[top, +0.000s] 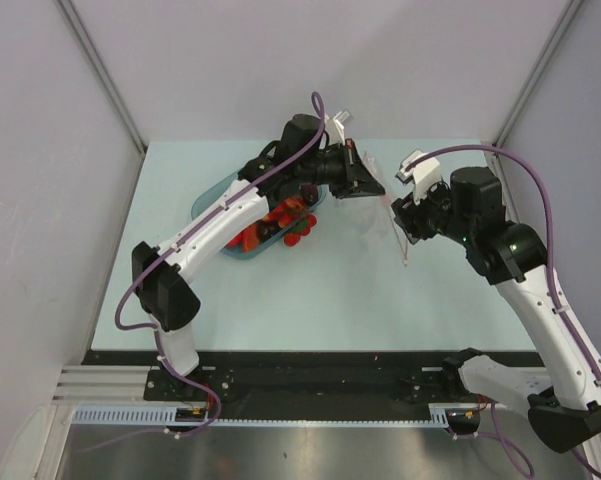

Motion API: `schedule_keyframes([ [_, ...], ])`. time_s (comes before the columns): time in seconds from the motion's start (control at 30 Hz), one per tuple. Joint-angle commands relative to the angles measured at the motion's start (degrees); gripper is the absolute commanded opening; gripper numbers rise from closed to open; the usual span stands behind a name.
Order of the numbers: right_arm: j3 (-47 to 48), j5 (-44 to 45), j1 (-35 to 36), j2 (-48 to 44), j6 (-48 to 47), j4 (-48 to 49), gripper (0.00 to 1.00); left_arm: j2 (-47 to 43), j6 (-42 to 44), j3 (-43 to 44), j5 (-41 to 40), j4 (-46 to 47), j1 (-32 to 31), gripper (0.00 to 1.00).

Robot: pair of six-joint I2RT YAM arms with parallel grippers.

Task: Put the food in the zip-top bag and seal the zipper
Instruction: Pick up the zipper food storage bag at the corner of the board.

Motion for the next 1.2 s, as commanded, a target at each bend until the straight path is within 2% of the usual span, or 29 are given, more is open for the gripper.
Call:
schedule_keyframes([
  [0.0, 0.1, 6.5, 0.9, 0.3, -1.2, 5.0, 0.60, -0.7, -3.3, -0.9, 4.3, 4.6, -0.1, 0.00],
  [0.13, -1.3, 10.1, 1.3, 0.5, -2.5, 6.4, 0.52, -1.4, -5.0, -2.7, 6.0, 6.2, -0.1, 0.00],
  [0.2, -1.6, 9.8, 1.7, 0.8, -2.6, 6.3, 0.51, -1.6, -5.9, -3.5, 7.2, 7.3, -0.1, 0.01],
  [0.43, -0.2, 7.2, 2.3, -0.2, -1.9, 3.9, 0.55, -1.6, -5.9, -3.8, 6.9, 6.8, 0.0, 0.00],
  [0.63, 1.3, 1.7, 3.3, -1.6, -2.5, -2.0, 0.59, -1.3, -6.6, -4.0, 6.8, 6.8, 0.6, 0.00],
  [0.9, 1.3, 3.5, 4.3, -0.2, -3.4, -1.3, 0.60, -1.3, -7.0, -4.4, 7.5, 7.3, 0.6, 0.00],
  [1.03, 0.6, 9.5, 4.9, 0.9, -3.5, 2.2, 0.57, -1.7, -7.7, -5.0, 9.1, 8.1, 0.7, 0.00],
  [1.17, 0.5, 11.1, 5.2, 2.0, -3.6, 4.0, 0.53, -2.0, -10.2, -6.8, 11.1, 10.4, 0.7, 0.00],
])
